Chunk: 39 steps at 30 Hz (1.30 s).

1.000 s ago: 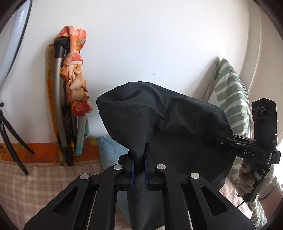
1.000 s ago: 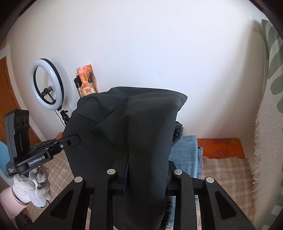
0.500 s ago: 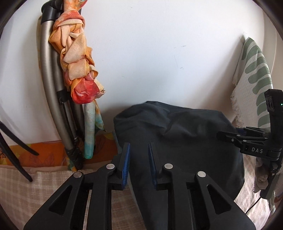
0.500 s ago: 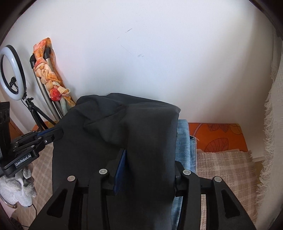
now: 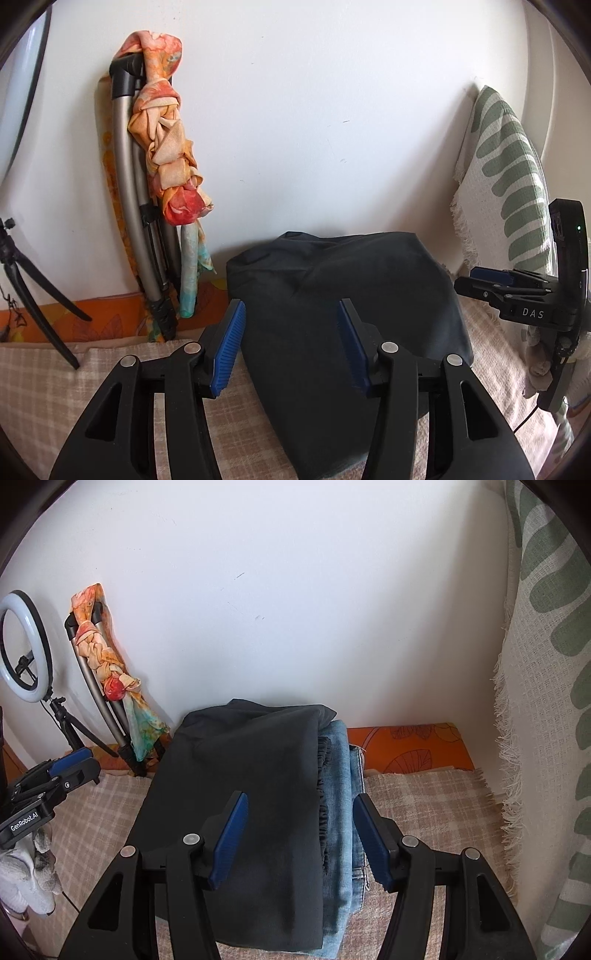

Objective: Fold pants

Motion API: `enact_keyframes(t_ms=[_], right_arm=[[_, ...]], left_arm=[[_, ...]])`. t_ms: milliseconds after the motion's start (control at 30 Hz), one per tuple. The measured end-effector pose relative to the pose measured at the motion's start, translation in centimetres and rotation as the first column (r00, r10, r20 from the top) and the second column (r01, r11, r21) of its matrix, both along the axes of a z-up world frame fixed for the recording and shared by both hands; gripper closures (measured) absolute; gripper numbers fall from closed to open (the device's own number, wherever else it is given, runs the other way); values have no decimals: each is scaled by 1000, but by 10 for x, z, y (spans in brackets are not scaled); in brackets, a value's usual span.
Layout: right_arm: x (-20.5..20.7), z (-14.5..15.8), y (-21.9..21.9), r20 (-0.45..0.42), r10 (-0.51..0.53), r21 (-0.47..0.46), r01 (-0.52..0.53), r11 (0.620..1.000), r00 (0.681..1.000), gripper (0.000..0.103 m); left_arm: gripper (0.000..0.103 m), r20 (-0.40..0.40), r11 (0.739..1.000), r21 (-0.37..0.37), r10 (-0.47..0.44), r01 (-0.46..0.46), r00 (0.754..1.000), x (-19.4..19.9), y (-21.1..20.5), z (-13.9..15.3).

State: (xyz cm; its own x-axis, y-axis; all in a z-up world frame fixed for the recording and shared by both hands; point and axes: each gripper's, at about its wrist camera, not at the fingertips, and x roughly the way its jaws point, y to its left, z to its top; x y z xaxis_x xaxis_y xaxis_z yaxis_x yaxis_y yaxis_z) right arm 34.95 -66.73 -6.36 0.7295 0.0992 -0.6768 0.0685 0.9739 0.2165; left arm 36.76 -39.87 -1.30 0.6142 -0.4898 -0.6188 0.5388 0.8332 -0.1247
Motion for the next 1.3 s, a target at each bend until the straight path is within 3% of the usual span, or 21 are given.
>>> enact_keyframes(t_ms=[333,467,767,900,1300], right_arm=[[-68,27,33,80,-22,-40,25,999,997,28],[-99,40,53,100,-31,-54,37,998,994,19],[-175,60,98,137,-105,-103,119,987,985,10],[-206,65,120,150,-127,-123,146,982,981,1],[-265,47,173,173,-177,-122,199,972,969,0]], left_arm=[[44,20,1000,-19,-4,4,1000,-54,24,19],[44,35,1000,-27,-14,15,999,-84,34,30],[27,95,999,-20,-49,51,994,-163,68,47],[23,109,998,-15,-57,59,992,-193,84,47],[20,72,1000,9,-10,10,997,-240,124,18]])
